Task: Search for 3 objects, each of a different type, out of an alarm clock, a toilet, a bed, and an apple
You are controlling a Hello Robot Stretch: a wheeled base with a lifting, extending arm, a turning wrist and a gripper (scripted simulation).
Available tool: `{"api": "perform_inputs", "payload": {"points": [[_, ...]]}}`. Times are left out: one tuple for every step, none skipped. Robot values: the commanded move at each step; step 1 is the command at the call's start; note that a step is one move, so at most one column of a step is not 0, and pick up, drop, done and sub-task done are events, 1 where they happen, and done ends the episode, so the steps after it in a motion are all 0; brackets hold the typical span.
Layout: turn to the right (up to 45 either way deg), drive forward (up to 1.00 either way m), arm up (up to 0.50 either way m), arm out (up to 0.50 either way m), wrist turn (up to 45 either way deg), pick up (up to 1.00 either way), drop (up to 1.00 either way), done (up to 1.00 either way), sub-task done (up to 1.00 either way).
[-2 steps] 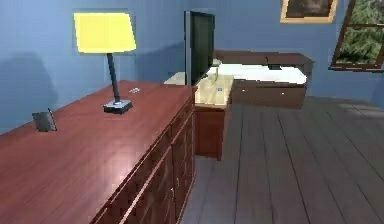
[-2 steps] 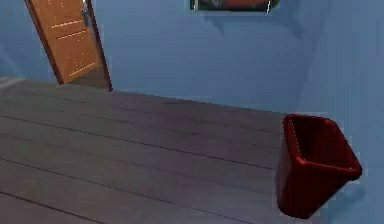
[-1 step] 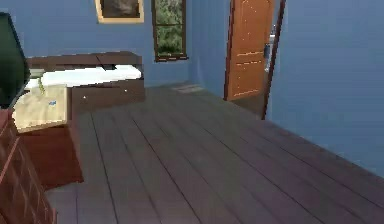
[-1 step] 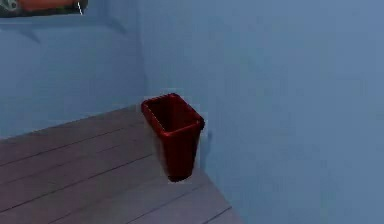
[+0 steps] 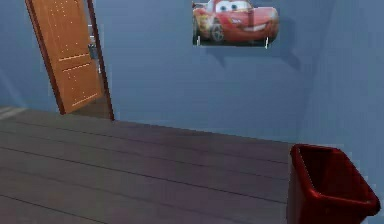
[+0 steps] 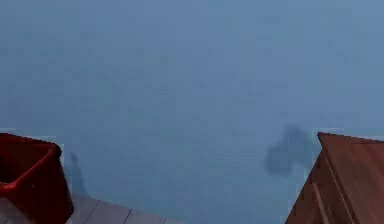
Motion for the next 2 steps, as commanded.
{"api": "perform_inputs", "payload": {"points": [[15.0,0.00,0.00,0.00,0.0,0.00,0.00,0.00,0.00],[0.0,0.20,0.00,0.00,0.0,0.00,0.00,0.00,0.00]]}}
